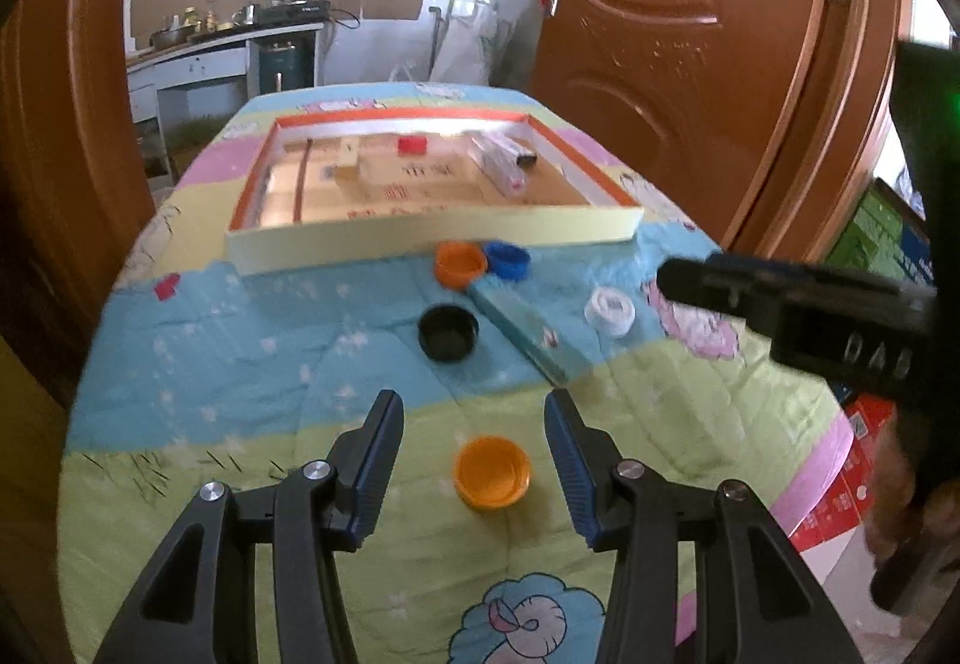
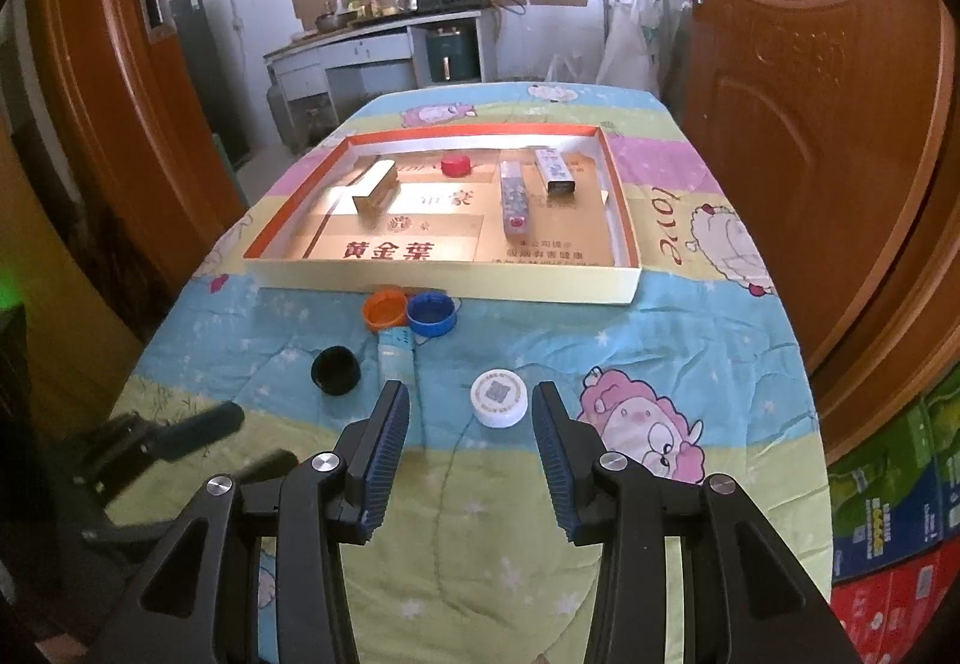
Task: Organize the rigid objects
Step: 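Grasp the orange cap with the left gripper while the right gripper grasps the blue-green lighter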
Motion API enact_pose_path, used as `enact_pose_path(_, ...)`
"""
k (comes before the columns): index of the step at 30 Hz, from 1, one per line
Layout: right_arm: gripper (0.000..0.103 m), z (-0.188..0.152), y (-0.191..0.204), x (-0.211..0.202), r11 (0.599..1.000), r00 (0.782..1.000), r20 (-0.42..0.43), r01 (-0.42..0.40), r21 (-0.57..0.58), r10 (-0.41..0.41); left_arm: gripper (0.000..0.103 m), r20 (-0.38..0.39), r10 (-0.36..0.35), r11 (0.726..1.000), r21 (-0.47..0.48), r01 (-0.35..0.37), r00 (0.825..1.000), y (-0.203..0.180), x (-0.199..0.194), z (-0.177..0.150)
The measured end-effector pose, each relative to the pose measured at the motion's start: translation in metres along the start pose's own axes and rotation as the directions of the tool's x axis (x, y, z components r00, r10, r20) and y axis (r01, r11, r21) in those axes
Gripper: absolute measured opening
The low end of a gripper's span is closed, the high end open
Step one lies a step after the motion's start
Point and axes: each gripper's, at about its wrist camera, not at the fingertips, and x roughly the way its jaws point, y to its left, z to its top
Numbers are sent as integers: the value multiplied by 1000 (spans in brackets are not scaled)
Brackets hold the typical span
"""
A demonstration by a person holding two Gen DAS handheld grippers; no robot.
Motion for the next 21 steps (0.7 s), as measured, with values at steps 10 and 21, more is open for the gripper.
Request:
enact_pose_path(10,44,-6,-8,10,1000,1000,-28,0,19,1,49,-26,-4,999,37,5,1000,-10,13,-17)
enact_pose_path(21,44,-9,0,26,997,994,-85,-76,8,76,31,-11,44,998,36,-44,999,-6,19,-23)
